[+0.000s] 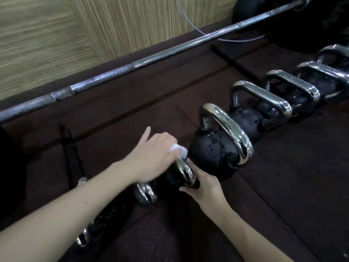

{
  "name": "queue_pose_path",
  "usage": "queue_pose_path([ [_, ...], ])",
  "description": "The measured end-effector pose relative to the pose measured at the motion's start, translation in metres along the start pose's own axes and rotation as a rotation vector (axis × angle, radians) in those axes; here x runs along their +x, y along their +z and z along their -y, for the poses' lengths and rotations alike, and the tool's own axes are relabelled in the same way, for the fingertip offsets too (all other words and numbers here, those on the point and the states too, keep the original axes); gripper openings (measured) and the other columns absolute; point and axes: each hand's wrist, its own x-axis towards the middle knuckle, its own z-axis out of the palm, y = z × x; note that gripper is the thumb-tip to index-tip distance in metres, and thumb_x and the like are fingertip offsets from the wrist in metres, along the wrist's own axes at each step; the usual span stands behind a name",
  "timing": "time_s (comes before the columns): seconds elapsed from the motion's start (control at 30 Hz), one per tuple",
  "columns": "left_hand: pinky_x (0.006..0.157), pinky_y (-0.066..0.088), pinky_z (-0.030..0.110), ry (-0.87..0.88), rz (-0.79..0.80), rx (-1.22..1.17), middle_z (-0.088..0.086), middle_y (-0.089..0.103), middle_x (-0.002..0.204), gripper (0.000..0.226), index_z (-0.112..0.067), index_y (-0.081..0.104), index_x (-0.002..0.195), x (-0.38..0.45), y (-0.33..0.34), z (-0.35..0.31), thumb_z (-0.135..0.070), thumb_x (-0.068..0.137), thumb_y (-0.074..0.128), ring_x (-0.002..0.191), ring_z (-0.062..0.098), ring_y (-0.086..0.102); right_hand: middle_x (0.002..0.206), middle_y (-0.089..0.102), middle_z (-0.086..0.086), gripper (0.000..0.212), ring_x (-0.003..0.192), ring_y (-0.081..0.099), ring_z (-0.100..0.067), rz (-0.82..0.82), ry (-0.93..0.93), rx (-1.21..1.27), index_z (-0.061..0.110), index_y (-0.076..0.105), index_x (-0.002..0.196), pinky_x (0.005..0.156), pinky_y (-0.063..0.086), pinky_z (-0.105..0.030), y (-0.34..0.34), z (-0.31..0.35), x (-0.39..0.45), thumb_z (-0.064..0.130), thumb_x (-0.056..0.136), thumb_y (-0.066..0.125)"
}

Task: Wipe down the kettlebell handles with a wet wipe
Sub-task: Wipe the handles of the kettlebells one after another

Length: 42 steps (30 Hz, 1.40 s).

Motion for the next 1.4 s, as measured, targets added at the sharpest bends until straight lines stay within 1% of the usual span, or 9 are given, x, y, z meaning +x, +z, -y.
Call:
queue_pose_path([
  [0.17,0.127,0.005,0.058,-0.03,0.02,0.051,-0.009,0.046,0.139,0.04,-0.044,0.048,0.135,-0.002,0.003,-0.007,-0.047,0.109,0.017,0.156,0.022,0.017,0.147,0.054,0.014,0.083,0.137,0.041,0.007,0.019,0.039,-0.049,0.02,0.056,0.145,0.116,0.029,-0.009,0.001,-0.005,0.0,0.014,0.071,0.092],
  [0.3,0.127,0.011,0.055,0.308,-0.042,0.333,0.002,0.05,0.15,0.061,-0.018,0.052,0.143,-0.035,0.022,-0.038,-0.059,0.106,0.024,0.156,0.026,0.024,0.122,0.073,-0.015,0.032,0.116,0.067,-0.022,-0.056,0.007,0.08,0.004,0.07,0.123,0.106,0.052,-0.041,-0.001,-0.006,-0.006,0.016,0.094,0.067],
  [0.4,0.125,0.006,0.055,0.351,-0.07,0.365,-0.002,0.06,0.141,0.05,-0.021,0.062,0.136,-0.026,0.02,-0.029,-0.046,0.109,0.029,0.15,0.022,0.039,0.099,0.075,0.003,0.017,0.105,0.068,-0.019,-0.003,0.101,0.107,0.009,0.072,0.112,0.084,0.056,-0.016,0.004,-0.007,-0.003,0.013,0.096,0.067],
  [0.57,0.127,0.003,0.059,0.07,-0.043,0.133,-0.009,0.059,0.114,0.042,-0.026,0.058,0.107,0.007,-0.001,0.0,-0.029,0.109,0.017,0.138,0.017,0.045,0.143,0.053,0.022,0.083,0.134,0.045,0.008,0.023,0.047,-0.064,0.026,0.055,0.145,0.109,0.03,-0.001,0.004,-0.012,0.001,0.016,0.071,0.092],
  [0.73,0.124,0.02,0.058,0.383,-0.104,0.491,0.006,0.059,0.142,0.041,-0.016,0.059,0.135,-0.029,0.033,-0.031,-0.034,0.103,0.04,0.151,0.031,0.037,0.111,0.077,-0.011,0.025,0.104,0.071,-0.025,-0.044,-0.016,0.122,0.006,0.074,0.117,0.078,0.061,-0.029,-0.003,-0.002,-0.003,0.006,0.1,0.056],
  [0.87,0.123,0.023,0.056,0.374,-0.135,0.444,0.002,0.065,0.134,0.04,-0.019,0.063,0.13,-0.021,0.026,-0.02,-0.038,0.104,0.04,0.144,0.027,0.048,0.096,0.077,-0.001,0.017,0.113,0.066,-0.03,-0.015,-0.007,0.123,0.002,0.07,0.113,0.074,0.056,-0.015,0.002,-0.009,-0.003,0.005,0.099,0.061],
  [1.07,0.116,0.032,0.043,0.079,0.001,0.014,-0.016,0.053,0.098,0.033,-0.038,0.051,0.09,0.004,-0.007,0.021,-0.04,0.11,0.024,0.107,0.011,0.052,0.149,0.046,0.019,0.088,0.139,0.032,0.013,0.067,0.116,0.26,0.023,0.049,0.149,0.111,0.021,0.002,0.008,-0.012,0.012,0.015,0.072,0.091],
  [1.17,0.118,0.029,0.064,0.081,0.003,0.133,-0.003,0.058,0.121,0.029,-0.025,0.06,0.116,0.001,0.005,0.003,-0.021,0.108,0.032,0.136,0.028,0.047,0.146,0.052,0.018,0.085,0.136,0.042,0.007,0.034,0.139,0.25,0.024,0.054,0.147,0.115,0.028,-0.007,0.012,-0.013,0.014,0.017,0.072,0.092],
  [1.4,0.125,0.018,0.059,0.329,-0.018,0.449,0.002,0.056,0.144,0.047,-0.018,0.055,0.143,-0.025,0.028,-0.028,-0.044,0.107,0.039,0.153,0.027,0.033,0.092,0.077,0.007,0.025,0.093,0.07,-0.016,-0.028,0.035,0.165,0.013,0.07,0.107,0.082,0.058,-0.031,0.003,-0.016,-0.008,0.005,0.083,0.076],
])
